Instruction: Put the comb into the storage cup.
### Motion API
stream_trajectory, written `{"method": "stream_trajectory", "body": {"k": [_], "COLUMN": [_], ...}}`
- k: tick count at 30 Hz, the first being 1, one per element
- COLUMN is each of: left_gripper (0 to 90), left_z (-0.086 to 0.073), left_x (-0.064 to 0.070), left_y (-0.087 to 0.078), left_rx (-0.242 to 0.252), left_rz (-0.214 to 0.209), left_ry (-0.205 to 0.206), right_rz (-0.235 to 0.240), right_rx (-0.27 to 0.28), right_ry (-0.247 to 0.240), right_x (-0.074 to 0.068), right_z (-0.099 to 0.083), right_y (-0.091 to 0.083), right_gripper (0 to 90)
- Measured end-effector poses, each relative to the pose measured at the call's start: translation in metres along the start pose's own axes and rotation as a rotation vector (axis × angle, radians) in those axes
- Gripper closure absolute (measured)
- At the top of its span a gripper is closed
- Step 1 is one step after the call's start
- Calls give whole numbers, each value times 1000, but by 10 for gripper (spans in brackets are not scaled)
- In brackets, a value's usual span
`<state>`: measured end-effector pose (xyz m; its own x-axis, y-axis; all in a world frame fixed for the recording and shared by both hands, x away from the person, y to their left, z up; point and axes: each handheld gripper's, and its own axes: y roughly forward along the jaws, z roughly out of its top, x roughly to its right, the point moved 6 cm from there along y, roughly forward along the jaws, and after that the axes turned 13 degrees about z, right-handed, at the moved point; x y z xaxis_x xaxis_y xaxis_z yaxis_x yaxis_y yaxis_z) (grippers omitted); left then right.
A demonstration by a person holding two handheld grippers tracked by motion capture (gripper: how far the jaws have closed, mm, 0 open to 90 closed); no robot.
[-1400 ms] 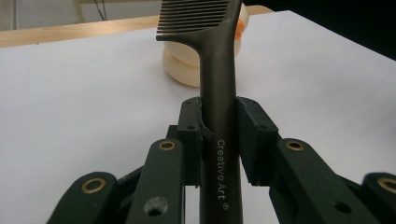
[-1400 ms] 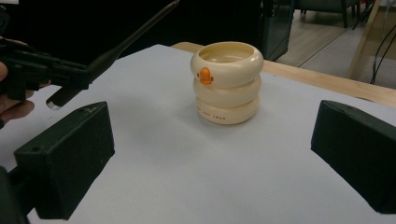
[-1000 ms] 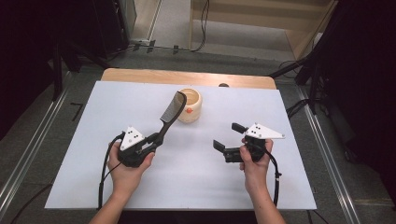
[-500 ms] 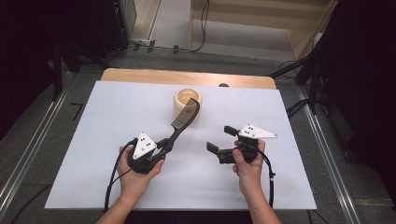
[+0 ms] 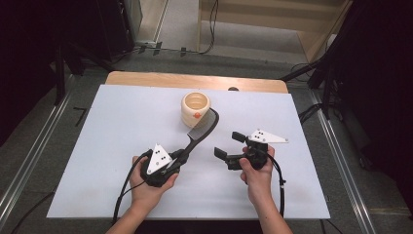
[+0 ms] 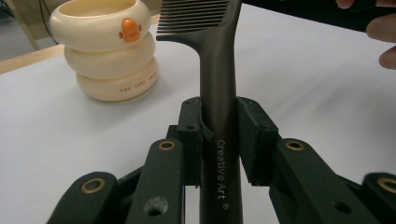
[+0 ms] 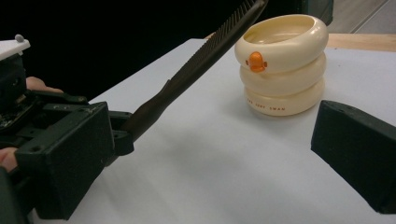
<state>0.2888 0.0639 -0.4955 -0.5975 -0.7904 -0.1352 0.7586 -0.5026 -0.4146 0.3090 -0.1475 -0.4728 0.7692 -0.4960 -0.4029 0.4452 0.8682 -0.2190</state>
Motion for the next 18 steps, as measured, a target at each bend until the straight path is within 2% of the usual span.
{"method": "stream_trajectory", "body": {"k": [4, 11, 18], "left_gripper": [720, 720, 720], "left_z": [-2, -4, -3], "left_x": [4, 12, 19], "left_y": [1, 3, 2], "left_rx": [3, 1, 6], "left_rz": [-5, -32, -50], "left_ry": [20, 24, 46], "right_rz": [10, 2, 7], "right_rx": [1, -12, -19], "right_ry": [20, 41, 57], "right_x": [0, 2, 2], "right_z": [0, -3, -5], "right_y": [2, 5, 7], "right_gripper": [0, 0, 0]}}
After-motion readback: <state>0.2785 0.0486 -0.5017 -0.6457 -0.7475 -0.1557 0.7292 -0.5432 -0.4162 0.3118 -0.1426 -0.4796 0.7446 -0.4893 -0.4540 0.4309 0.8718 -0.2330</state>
